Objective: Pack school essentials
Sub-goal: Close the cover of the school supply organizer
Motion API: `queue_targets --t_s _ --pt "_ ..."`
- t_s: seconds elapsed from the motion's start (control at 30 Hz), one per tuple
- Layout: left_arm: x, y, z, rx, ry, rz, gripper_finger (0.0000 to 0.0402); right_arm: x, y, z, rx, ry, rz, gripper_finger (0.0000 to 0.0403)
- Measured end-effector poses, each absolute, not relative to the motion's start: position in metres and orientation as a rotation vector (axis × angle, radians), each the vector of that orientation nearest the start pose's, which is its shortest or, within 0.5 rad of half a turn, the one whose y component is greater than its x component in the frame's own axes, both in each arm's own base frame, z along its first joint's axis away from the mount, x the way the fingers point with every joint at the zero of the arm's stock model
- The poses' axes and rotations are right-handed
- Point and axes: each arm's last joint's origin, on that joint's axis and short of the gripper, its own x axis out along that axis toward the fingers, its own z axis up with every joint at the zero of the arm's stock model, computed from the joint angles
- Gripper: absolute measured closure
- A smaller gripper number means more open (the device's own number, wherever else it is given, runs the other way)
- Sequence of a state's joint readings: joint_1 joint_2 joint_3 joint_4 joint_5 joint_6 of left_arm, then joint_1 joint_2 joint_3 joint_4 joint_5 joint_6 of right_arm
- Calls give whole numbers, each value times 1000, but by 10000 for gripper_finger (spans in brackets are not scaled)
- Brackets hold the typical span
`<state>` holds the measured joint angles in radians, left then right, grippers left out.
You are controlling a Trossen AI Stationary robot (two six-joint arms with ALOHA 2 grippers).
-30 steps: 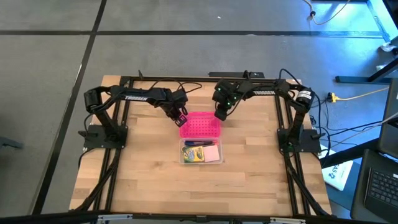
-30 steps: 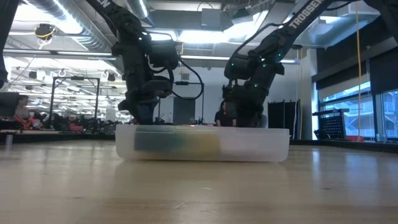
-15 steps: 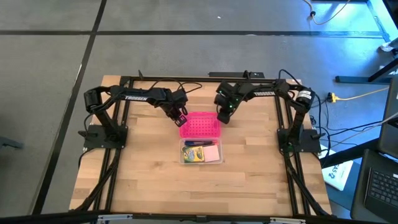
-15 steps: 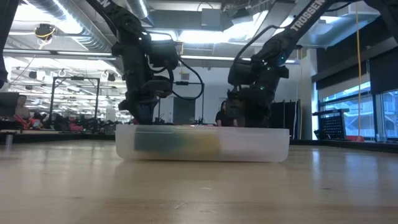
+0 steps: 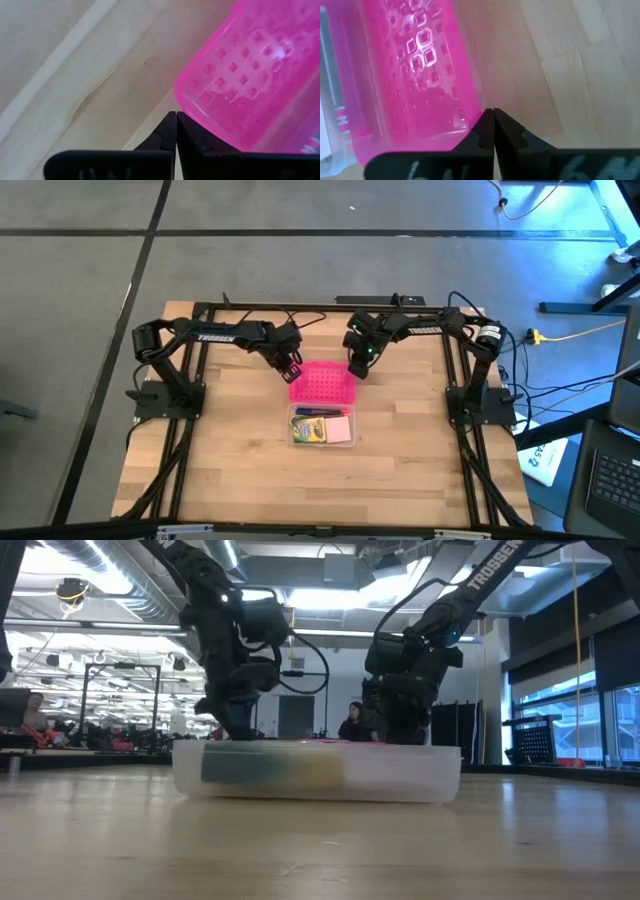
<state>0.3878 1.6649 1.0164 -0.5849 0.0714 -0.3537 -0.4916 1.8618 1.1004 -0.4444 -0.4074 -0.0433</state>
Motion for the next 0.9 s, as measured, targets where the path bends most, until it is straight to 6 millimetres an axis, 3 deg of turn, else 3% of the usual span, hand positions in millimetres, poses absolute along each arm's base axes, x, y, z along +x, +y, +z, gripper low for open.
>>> queue_targets --t_s 0.37,0.7,0.9 --pt "279 112 198 -575 1079 482 401 312 -152 143 498 1066 46 402" --pt "273 108 195 -561 1171 468 401 310 -152 143 484 1096 19 402" --pt "280 103 179 -555 1237 417 402 305 -147 138 465 1158 35 402"
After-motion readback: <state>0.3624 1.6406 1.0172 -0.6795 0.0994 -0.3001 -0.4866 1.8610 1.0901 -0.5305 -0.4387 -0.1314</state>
